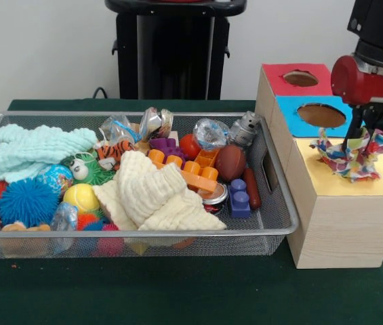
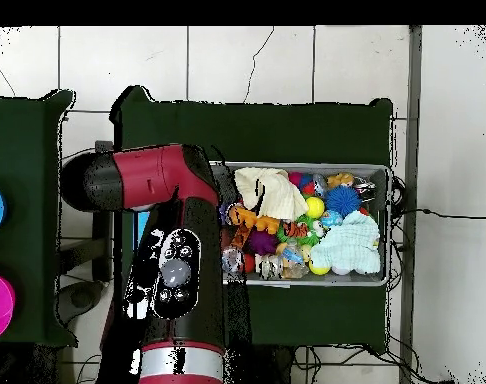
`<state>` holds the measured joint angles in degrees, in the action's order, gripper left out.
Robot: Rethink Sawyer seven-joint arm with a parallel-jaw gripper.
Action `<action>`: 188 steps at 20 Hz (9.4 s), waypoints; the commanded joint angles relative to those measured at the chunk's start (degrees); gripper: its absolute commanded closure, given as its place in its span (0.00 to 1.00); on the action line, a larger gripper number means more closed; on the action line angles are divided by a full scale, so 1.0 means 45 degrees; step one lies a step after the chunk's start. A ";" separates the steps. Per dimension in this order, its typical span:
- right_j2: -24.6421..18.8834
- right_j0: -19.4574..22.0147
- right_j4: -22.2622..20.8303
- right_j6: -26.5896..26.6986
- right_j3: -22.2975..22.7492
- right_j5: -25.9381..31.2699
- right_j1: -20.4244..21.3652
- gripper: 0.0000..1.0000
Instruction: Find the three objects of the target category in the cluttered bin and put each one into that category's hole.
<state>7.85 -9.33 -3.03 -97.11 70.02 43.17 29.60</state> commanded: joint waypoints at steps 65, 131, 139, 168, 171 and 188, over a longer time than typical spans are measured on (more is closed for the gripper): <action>-0.1296 0.0751 0.2367 -0.1716 0.1336 -0.0981 -0.2935 1.00; 0.0228 -0.0301 0.2676 -0.2593 0.0015 -0.0738 -0.3767 0.00; 0.0264 -0.0324 0.2748 -0.2688 -0.0003 -0.0674 -0.3784 1.00; 0.0641 -0.0311 0.2691 -0.2194 -0.1644 0.2431 -0.2442 1.00; 0.0672 -0.0325 0.2621 -0.2192 -0.1863 0.2539 -0.2466 1.00; 0.0908 -0.0350 0.2266 -0.1815 -0.2102 0.3315 -0.2102 1.00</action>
<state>13.11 -11.29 8.43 -97.28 60.50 51.96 18.21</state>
